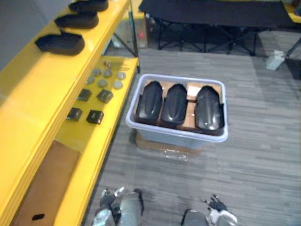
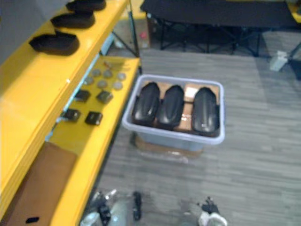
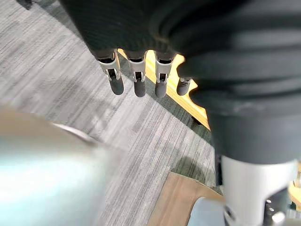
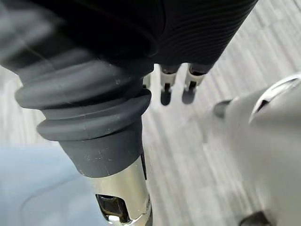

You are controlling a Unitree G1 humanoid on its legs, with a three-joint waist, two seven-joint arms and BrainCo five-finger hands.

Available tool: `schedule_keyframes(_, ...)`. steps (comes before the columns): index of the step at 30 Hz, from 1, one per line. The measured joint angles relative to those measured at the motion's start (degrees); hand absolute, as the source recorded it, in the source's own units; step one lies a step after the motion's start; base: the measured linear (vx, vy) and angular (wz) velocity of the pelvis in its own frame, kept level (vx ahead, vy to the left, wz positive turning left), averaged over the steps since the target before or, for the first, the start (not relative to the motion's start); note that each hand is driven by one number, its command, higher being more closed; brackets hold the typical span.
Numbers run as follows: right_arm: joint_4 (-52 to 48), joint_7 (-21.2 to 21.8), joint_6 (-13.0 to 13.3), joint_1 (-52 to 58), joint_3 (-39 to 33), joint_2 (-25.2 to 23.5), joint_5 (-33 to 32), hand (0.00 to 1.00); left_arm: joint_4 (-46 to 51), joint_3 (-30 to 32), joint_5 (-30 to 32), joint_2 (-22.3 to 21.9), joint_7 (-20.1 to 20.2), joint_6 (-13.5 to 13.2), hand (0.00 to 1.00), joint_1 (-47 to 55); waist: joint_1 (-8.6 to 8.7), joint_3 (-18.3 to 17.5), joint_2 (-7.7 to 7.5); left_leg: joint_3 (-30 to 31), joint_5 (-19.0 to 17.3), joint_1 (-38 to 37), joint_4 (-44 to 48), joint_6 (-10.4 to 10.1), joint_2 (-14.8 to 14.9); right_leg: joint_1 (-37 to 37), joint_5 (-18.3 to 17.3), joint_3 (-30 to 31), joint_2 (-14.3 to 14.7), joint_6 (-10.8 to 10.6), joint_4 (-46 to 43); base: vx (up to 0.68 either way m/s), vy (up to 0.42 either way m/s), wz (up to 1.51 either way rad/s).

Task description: Walk over and take plastic housings, then place them on the shelf

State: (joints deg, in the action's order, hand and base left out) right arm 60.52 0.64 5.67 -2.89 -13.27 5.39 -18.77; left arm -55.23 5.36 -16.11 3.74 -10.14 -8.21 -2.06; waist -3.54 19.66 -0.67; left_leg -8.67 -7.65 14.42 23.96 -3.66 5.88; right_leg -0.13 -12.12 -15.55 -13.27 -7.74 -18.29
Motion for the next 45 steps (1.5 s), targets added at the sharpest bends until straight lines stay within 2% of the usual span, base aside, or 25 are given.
schedule_keyframes(1, -0.65, -0.70, 0.33, -0.10, -0.06, -0.31, -0.21, 0.00, 0.39, -0.61, 3.49, 0.44, 0.32, -0.48, 0.00, -0.74, -0.44, 0.51, -0.93, 0.33, 0.01, 0.63, -0.21, 0.01, -0.71, -0.12, 0.20, -0.37, -0.53, -0.37, 0.58, 0.12, 0.068, 0.22)
schedule_keyframes(3, -0.84, -0.77, 0.33, -0.17, -0.13, -0.03, -0.84, 0.00, 1.13, -2.77, 7.79, 1.01, 0.32, -1.77, 0.00, -0.90, -0.60, 0.60, -1.29, 0.82, 0.23, 0.58, -1.43, 0.36, -1.87, 0.22, 0.57, -0.89, -1.13, -0.96, 1.62, 0.12, 0.051, 0.29)
schedule_keyframes(6, -0.12, -0.53, 0.28, -1.32, -0.03, -0.27, 0.89, 0.00, 3.85, -6.30, 7.54, 1.53, 0.58, -2.74, 0.00, -1.11, 0.12, 0.66, -1.18, 2.23, 1.84, 0.21, -4.41, 0.76, -3.47, 1.57, 1.29, -2.12, -1.65, -2.01, 3.70, 0.09, 0.004, 0.31)
schedule_keyframes(9, 1.22, -1.03, 0.33, -2.50, 0.06, -1.24, 0.87, 0.00, 4.62, -8.93, 8.43, 1.57, 1.94, -3.93, 0.00, -0.97, 0.20, 0.68, -1.28, 3.07, 3.28, -1.61, -7.35, 0.43, -3.58, 3.34, 2.06, -3.16, -1.13, -1.81, 5.23, 0.04, -0.059, 0.18)
schedule_keyframes(11, 1.32, -1.82, 0.61, -3.06, 0.73, -1.50, -0.17, 0.00, 4.55, -10.51, 10.56, 1.68, 2.50, -3.99, 0.00, -0.84, 0.34, 0.68, -1.29, 3.15, 4.64, -2.53, -9.70, 0.27, -3.10, 3.36, 3.38, -2.99, -0.38, -1.69, 5.95, -0.02, -0.040, -0.01)
schedule_keyframes(13, 1.30, -2.03, 0.87, -3.09, 1.67, -1.50, 1.54, 0.00, 4.46, -11.88, 14.59, 1.76, 3.21, -4.00, 0.00, -0.63, 0.41, 0.71, -1.33, 2.55, 6.32, -3.96, -12.82, 0.17, -2.33, 3.18, 5.65, -1.73, 0.48, -1.07, 7.18, -0.04, 0.006, -0.24)
schedule_keyframes(14, 1.46, -1.52, 1.39, -2.90, 2.25, -1.44, 3.83, 0.00, 4.45, -13.01, 16.20, 1.85, 3.65, -4.03, 0.00, -0.43, 0.41, 0.77, -1.45, 1.49, 7.01, -5.51, -14.50, 0.19, -2.10, 3.27, 6.73, -0.31, 0.58, -1.14, 7.75, -0.05, 0.043, -0.35)
schedule_keyframes(18, 1.28, 1.91, 3.79, -2.06, 5.18, -1.31, 6.74, 0.00, 4.47, -13.47, 16.06, 2.08, 4.33, -4.56, 0.00, -0.39, 0.90, 0.76, -1.60, -0.88, 7.47, -7.03, -15.69, 0.76, -2.81, 3.29, 7.56, 1.65, -0.03, -1.50, 9.06, -0.08, 0.059, -0.36)
schedule_keyframes(20, 1.25, 3.25, 4.32, -1.80, 8.42, -1.41, 7.53, 0.00, 4.40, -14.69, 16.04, 2.35, 4.70, -5.52, 0.00, -0.31, 0.84, 0.72, -1.82, -1.02, 7.67, -6.87, -15.73, 1.04, -3.99, 3.36, 6.73, 1.33, -1.00, -1.25, 10.08, -0.12, 0.057, -0.06)
schedule_keyframes(22, 1.25, 3.60, 4.33, -1.81, 10.31, -1.79, 7.05, 0.00, 4.32, -15.80, 16.19, 2.61, 5.10, -5.55, 0.00, -0.15, 1.23, 0.71, -2.19, 0.31, 7.69, -6.37, -15.02, 1.17, -5.53, 3.06, 4.00, 0.44, -2.19, -2.17, 8.75, -0.12, 0.033, 0.24)
schedule_keyframes(24, 1.26, 4.36, 4.44, -1.50, 11.31, -2.38, 6.05, 0.00, 4.26, -17.34, 16.54, 2.86, 5.64, -5.48, 0.00, -0.34, 1.18, 0.81, -2.54, 2.11, 7.45, -6.08, -13.19, 1.88, -6.12, 4.28, 2.83, -1.31, -2.78, -2.64, 7.21, -0.09, 0.016, 0.54)
schedule_keyframes(26, 1.18, 5.49, 6.00, -1.42, 12.79, -3.15, 6.02, 0.00, 4.45, -17.98, 17.25, 3.39, 6.15, -5.33, 0.00, -0.39, 1.05, 0.05, -3.21, 3.93, 6.40, -4.42, -9.83, 2.24, -6.42, 5.56, 2.61, -3.33, -2.79, -2.67, 7.00, -0.03, 0.030, 0.59)
schedule_keyframes(27, -0.39, 6.68, 8.20, -1.83, 16.18, -3.53, 6.03, 0.00, 4.60, -18.02, 18.28, 3.95, 6.40, -5.09, 0.00, -0.47, 0.96, -0.37, -3.59, 5.31, 5.00, -2.45, -6.47, 2.32, -6.39, 6.20, 2.81, -4.61, -2.45, -2.99, 7.13, -0.01, 0.047, 0.41)
schedule_keyframes(28, -1.83, 6.86, 9.03, -1.98, 18.06, -3.47, 6.05, 0.00, 4.60, -18.18, 18.94, 4.31, 6.51, -4.91, 0.00, -0.60, 0.96, -0.53, -3.80, 5.69, 4.42, -1.66, -5.12, 2.45, -6.32, 6.27, 2.95, -4.93, -2.27, -3.25, 7.14, -0.01, 0.057, 0.34)
schedule_keyframes(30, -11.76, 6.59, 11.69, -2.68, 24.34, -3.21, 6.11, 0.00, 4.98, -19.21, 19.34, 5.94, 6.61, -3.77, 0.00, -0.85, 0.48, -0.85, -3.97, 6.38, 2.00, 1.23, 0.03, 2.61, -5.32, 6.24, 3.63, -5.03, -1.07, -3.66, 7.58, -0.03, 0.068, 0.08)
schedule_keyframes(31, -18.71, 4.39, 12.72, -3.57, 26.45, -2.95, 6.17, 0.00, 5.22, -19.16, 19.35, 6.60, 6.65, -3.38, 0.00, -0.85, 0.27, -0.98, -3.84, 6.61, 0.51, 2.84, 2.95, 2.79, -4.51, 6.20, 3.93, -4.99, -0.24, -3.75, 7.83, -0.03, 0.064, -0.02)
schedule_keyframes(33, -25.82, 0.27, 13.35, -5.64, 27.50, -3.53, 6.06, 0.00, 6.31, -19.02, 19.36, 7.27, 6.63, -2.82, 0.00, -0.91, -0.38, -1.14, -3.77, 6.45, -1.28, 4.40, 5.79, 3.04, -3.38, 6.17, 4.17, -4.78, 0.81, -3.45, 8.13, -0.02, 0.066, -0.07)
schedule_keyframes(34, -29.01, -3.73, 14.24, -8.03, 26.98, -3.39, 6.08, 0.00, 6.97, -19.01, 19.29, 7.74, 6.59, -2.59, 0.00, -0.93, -0.99, -1.22, -4.01, 6.41, -2.11, 5.13, 7.07, 3.39, -2.85, 6.09, 4.25, -4.38, 1.22, -3.09, 8.22, -0.01, 0.095, -0.03)
schedule_keyframes(35, -32.46, -7.88, 14.27, -11.31, 23.33, -2.57, 6.00, 0.00, 7.35, -18.84, 19.06, 8.12, 6.59, -2.32, 0.00, -0.94, -1.63, -1.30, -4.33, 6.30, -2.51, 5.80, 7.72, 3.52, -2.77, 5.74, 4.33, -3.18, 1.56, -2.81, 8.26, -0.01, 0.098, 0.00)
schedule_keyframes(36, -33.06, -8.64, 14.27, -11.92, 22.52, -2.28, 5.98, 0.00, 7.42, -18.83, 18.85, 8.19, 6.58, -2.29, 0.00, -0.94, -1.90, -1.31, -4.34, 6.18, -2.52, 5.86, 7.73, 3.55, -2.77, 5.58, 4.39, -2.89, 1.58, -2.63, 8.26, -0.02, 0.084, -0.07)
schedule_keyframes(37, -35.36, -12.73, 14.22, -15.92, 18.37, 0.31, 4.80, 0.00, 7.89, -17.46, 18.42, 8.28, 6.61, -2.23, 0.00, -0.81, -2.48, -1.30, -4.36, 5.56, -2.57, 6.14, 7.71, 3.65, -2.76, 5.10, 4.55, -1.18, 1.74, -2.02, 8.33, -0.02, 0.067, -0.11)
schedule_keyframes(39, -36.50, -16.40, 14.15, -19.77, 13.61, 3.57, 3.16, 0.00, 7.83, -15.89, 18.27, 8.64, 6.61, -2.03, 0.00, -0.54, -2.47, -1.28, -4.33, 5.29, -2.54, 6.54, 7.77, 3.77, -2.85, 4.73, 4.65, -0.05, 1.89, -1.87, 8.60, -0.02, 0.070, -0.07)
schedule_keyframes(41, -37.29, -22.43, 11.58, -25.40, 7.60, 10.03, 1.74, 0.00, 7.84, -13.28, 18.22, 9.53, 6.66, -2.48, 0.00, 0.52, -2.55, -0.22, -4.46, 5.35, -2.29, 6.95, 7.79, 3.88, -2.69, 4.23, 5.06, 0.30, 2.11, -1.25, 8.67, -0.02, 0.058, -0.04)
schedule_keyframes(45, -33.07, -28.30, 7.46, -33.27, -0.05, 20.75, -2.15, 0.00, 7.85, -9.89, 18.15, 10.53, 6.18, -4.08, 0.00, 3.13, -2.74, 3.63, -4.11, 6.32, -1.04, 9.05, 7.28, 3.67, -2.50, 1.80, 5.12, -0.03, 2.56, -1.13, 7.60, -0.03, 0.017, 0.06)
